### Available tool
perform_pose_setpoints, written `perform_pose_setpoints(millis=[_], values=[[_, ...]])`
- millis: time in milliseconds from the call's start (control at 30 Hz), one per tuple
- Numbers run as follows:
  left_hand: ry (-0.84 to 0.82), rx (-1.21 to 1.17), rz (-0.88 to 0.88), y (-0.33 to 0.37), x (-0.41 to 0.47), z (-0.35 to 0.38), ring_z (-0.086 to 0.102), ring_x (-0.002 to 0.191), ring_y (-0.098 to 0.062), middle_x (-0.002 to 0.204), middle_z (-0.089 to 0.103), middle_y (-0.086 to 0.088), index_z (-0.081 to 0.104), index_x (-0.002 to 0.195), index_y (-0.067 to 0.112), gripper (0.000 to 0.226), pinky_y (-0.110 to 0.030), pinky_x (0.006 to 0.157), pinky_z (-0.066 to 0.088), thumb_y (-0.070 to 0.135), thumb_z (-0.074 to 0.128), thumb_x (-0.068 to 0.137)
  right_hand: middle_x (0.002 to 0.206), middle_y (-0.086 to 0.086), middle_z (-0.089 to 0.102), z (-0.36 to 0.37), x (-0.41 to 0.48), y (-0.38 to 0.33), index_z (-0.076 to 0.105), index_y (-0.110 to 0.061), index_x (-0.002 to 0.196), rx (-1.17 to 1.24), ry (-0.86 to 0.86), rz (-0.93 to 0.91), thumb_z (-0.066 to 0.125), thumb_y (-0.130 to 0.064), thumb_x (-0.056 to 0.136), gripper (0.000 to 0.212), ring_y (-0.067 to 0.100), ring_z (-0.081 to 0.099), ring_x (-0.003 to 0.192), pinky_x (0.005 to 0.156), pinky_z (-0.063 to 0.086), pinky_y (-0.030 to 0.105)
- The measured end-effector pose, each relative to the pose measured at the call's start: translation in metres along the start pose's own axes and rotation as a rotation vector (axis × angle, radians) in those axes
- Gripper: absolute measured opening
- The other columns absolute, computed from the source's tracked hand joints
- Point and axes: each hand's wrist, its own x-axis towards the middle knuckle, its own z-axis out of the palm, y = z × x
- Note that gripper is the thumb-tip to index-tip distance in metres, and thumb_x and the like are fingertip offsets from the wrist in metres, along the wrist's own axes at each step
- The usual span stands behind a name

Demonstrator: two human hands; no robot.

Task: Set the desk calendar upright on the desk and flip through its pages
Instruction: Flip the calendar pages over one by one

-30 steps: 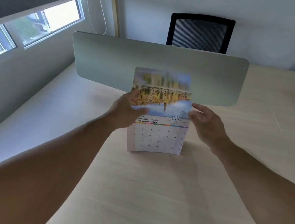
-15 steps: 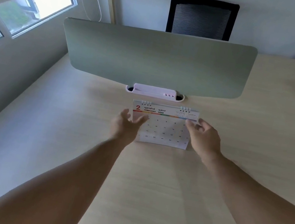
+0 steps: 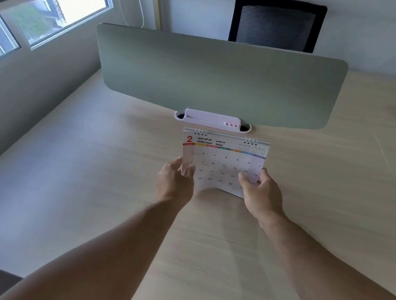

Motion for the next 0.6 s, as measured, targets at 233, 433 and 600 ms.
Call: perform_pose_setpoints(millis=[233,433,600], values=[[0.033,-0.043,-0.058,-0.001,0.002,-0.025,0.078,0.083,-0.014,0.089,0.082,0.008,0.072,0.083,0.031,0.013,-0.043,0.078,0.066,0.036,0.084,0.081,0.089,-0.008,0.069,-0.022,-0.007,0.000,0.070,-0.021,0.109,0.121,0.112,-0.018,0.064,-0.032,0.093,0.020,0.024,0.071,0.087,0.084,0.057,0.037],[-0.166,-0.016,-0.037,0.015,-0.004,-0.059,0.079,0.076,-0.014,0.093,0.083,-0.001,0.077,0.092,0.019,0.009,-0.032,0.064,0.064,0.027,0.075,0.093,0.078,-0.005,0.074,-0.042,-0.004,-0.001,0.074,-0.026,0.086,0.182,0.124,-0.021,0.064,-0.037,0.089,0.015,0.023,0.073,0.070,0.078,0.063,0.043],[-0.304,-0.311,-0.040,0.044,-0.005,-0.081,0.073,0.080,-0.023,0.103,0.078,-0.016,0.077,0.095,0.013,0.015,-0.035,0.068,0.061,0.019,0.064,0.097,0.101,0.006,0.073,-0.063,0.002,-0.007,0.072,-0.019,0.106,0.310,0.095,-0.010,0.045,-0.010,0.091,0.032,0.019,0.064,0.066,0.060,0.058,0.036]])
